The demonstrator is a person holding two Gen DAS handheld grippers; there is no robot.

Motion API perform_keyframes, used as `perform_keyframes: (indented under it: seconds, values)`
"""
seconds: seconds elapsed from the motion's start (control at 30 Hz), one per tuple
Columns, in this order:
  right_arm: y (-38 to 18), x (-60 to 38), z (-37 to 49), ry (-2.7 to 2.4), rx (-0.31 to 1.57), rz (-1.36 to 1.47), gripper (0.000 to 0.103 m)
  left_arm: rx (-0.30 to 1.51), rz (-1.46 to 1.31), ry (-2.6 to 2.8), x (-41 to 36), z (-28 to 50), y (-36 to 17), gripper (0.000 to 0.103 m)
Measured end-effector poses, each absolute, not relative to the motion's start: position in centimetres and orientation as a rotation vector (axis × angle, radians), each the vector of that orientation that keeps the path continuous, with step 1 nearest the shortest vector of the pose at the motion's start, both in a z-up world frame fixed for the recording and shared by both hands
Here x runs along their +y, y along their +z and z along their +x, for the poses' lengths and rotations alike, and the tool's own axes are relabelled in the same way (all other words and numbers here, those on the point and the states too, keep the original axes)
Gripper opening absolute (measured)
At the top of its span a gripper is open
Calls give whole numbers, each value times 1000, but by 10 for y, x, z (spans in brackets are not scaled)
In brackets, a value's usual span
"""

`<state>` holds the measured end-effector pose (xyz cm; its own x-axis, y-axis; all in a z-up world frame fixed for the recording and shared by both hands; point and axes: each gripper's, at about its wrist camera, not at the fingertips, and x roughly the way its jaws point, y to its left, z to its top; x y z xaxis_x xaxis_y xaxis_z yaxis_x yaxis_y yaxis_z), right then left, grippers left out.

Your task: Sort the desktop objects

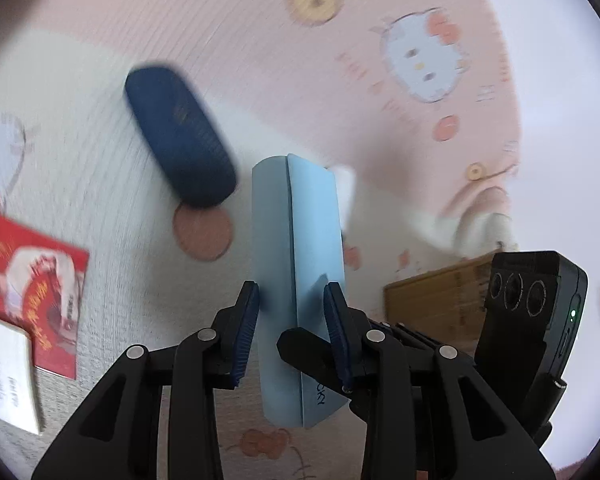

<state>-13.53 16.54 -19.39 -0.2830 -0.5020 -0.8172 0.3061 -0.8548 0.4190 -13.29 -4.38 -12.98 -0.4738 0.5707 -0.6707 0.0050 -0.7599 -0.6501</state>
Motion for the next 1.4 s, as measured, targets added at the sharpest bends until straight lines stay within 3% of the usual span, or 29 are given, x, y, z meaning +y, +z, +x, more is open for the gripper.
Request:
perform_keyframes:
  seconds: [0.57,1.0,1.4]
  values:
    - [-73,165,-93,-2292,-17,1282,60,-803,-1120,2311,-27,-96,-28,37]
    - [-42,232,-68,-2419,-116,1266,60,-717,-1075,2194,28,-95,-3,37]
    - [-32,312,-47,-2514,-238,1280,60,-567,-1066,2097,123,-100,13,37]
